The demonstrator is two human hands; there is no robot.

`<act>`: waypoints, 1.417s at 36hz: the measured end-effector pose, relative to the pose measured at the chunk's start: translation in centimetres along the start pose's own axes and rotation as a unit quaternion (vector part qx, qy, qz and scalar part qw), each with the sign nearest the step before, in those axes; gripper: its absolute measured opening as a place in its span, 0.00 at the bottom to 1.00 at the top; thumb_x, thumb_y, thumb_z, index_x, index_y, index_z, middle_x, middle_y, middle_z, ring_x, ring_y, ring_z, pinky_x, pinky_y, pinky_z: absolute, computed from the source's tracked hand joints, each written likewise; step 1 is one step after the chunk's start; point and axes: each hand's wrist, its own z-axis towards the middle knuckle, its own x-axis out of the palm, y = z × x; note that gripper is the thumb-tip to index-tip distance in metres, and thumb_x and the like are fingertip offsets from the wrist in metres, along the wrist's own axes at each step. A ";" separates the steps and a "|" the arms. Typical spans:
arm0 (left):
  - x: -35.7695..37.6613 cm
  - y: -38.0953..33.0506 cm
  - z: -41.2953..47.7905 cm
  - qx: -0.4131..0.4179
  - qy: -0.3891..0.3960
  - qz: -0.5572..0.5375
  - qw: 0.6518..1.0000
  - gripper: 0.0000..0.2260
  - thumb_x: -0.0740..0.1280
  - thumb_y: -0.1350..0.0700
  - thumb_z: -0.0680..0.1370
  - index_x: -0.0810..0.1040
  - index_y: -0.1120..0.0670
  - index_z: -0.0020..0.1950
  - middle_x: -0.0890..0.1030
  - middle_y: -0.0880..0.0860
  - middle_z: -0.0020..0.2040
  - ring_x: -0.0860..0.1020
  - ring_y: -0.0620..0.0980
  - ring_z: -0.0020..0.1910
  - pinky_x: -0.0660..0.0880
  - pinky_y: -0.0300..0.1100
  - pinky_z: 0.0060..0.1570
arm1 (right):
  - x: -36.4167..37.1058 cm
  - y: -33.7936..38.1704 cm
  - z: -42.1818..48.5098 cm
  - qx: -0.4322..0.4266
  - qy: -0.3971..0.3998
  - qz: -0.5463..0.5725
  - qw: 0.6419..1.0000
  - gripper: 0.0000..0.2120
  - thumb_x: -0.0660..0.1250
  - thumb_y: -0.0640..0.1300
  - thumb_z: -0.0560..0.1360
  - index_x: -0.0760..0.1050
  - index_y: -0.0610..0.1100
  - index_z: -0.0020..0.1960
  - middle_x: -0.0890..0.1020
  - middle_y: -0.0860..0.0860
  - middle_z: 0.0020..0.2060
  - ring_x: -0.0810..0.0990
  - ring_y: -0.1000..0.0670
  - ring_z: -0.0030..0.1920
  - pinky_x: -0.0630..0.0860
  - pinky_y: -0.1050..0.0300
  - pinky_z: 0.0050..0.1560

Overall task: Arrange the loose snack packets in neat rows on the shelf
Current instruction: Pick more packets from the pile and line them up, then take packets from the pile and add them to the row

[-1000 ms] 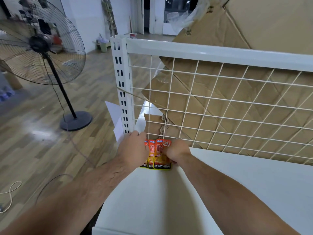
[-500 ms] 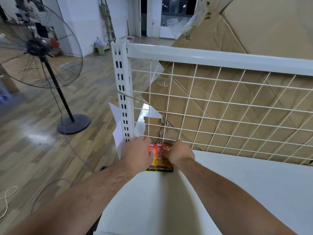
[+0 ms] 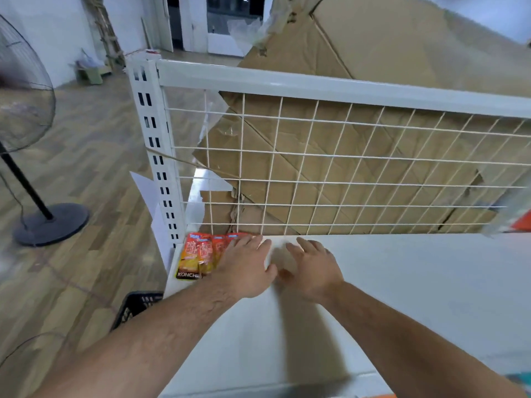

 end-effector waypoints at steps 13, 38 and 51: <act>1.6 -14.4 2.3 0.081 0.044 0.028 0.995 0.30 0.49 0.39 0.80 0.52 0.49 0.80 0.53 0.50 0.80 0.51 0.52 0.79 0.46 0.53 0.76 | -1.4 -13.2 -9.6 0.112 -0.020 0.016 0.993 0.37 0.59 0.66 0.75 0.54 0.54 0.80 0.55 0.49 0.80 0.53 0.45 0.78 0.56 0.46 0.76; 4.5 -51.3 6.3 0.200 0.053 0.023 0.978 0.30 0.51 0.38 0.80 0.54 0.49 0.80 0.55 0.50 0.80 0.54 0.52 0.78 0.50 0.49 0.76 | -5.6 -44.9 -27.6 0.237 -0.076 0.046 0.967 0.36 0.61 0.65 0.76 0.57 0.52 0.79 0.59 0.47 0.78 0.57 0.43 0.76 0.60 0.46 0.75; 9.0 -64.3 18.7 0.294 0.054 0.034 0.954 0.30 0.52 0.38 0.80 0.56 0.51 0.79 0.59 0.52 0.79 0.58 0.53 0.76 0.55 0.51 0.75 | -5.3 -59.8 -26.4 0.321 -0.066 0.044 0.944 0.33 0.61 0.62 0.78 0.60 0.50 0.78 0.62 0.45 0.77 0.59 0.41 0.76 0.60 0.46 0.75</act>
